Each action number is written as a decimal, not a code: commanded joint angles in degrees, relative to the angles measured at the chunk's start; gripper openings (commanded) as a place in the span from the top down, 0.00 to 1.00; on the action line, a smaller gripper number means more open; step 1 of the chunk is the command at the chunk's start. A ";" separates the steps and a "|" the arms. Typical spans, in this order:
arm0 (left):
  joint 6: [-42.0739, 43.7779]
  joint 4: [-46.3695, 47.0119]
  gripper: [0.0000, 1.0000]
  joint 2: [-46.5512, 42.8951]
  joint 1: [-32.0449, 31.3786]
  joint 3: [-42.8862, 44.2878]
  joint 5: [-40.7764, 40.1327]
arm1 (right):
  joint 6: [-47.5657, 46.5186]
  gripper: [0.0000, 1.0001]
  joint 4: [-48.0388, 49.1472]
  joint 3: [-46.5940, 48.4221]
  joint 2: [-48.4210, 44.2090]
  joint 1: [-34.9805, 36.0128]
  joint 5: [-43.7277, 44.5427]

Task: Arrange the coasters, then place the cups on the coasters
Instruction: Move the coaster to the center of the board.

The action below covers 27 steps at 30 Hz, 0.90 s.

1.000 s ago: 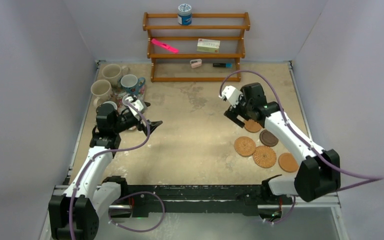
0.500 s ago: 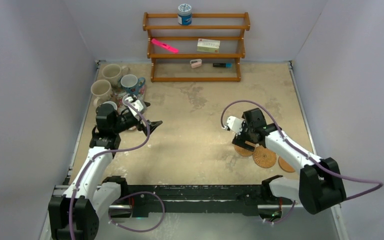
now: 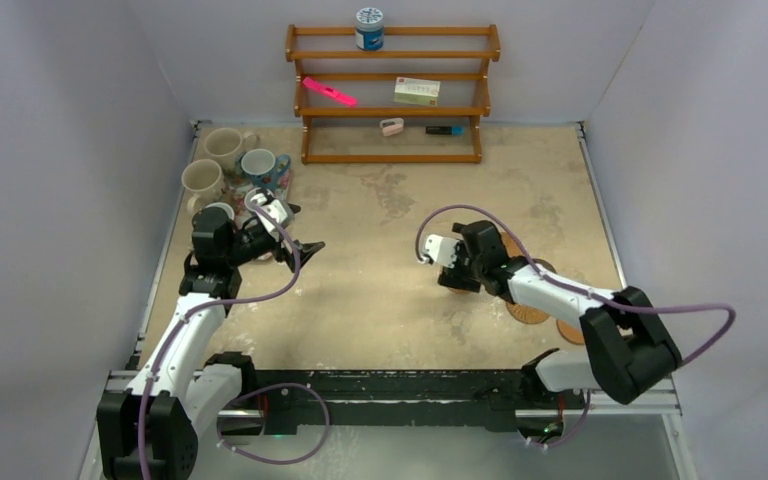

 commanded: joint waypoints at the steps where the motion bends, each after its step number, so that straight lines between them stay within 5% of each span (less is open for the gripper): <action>1: 1.28 0.82 0.00 -0.03 0.13 0.88 -0.08 | 1.00 0.01 6.23 -0.69 8.29 5.90 -6.36; 6: 2.01 0.24 0.00 -0.61 0.17 0.97 -0.88 | 3.38 0.01 10.11 1.94 12.91 13.68 -4.90; 11: 2.31 0.44 0.00 -0.01 0.17 0.88 -2.31 | 7.04 0.01 9.95 4.87 6.94 13.19 -2.69; 19: 2.18 0.29 0.00 0.38 0.17 1.06 -1.48 | 4.97 0.01 0.64 9.13 -4.33 2.32 -3.77; 27: 2.01 0.50 0.00 -0.60 0.17 0.66 -1.33 | -0.73 0.01 3.68 5.34 -3.48 -11.93 2.01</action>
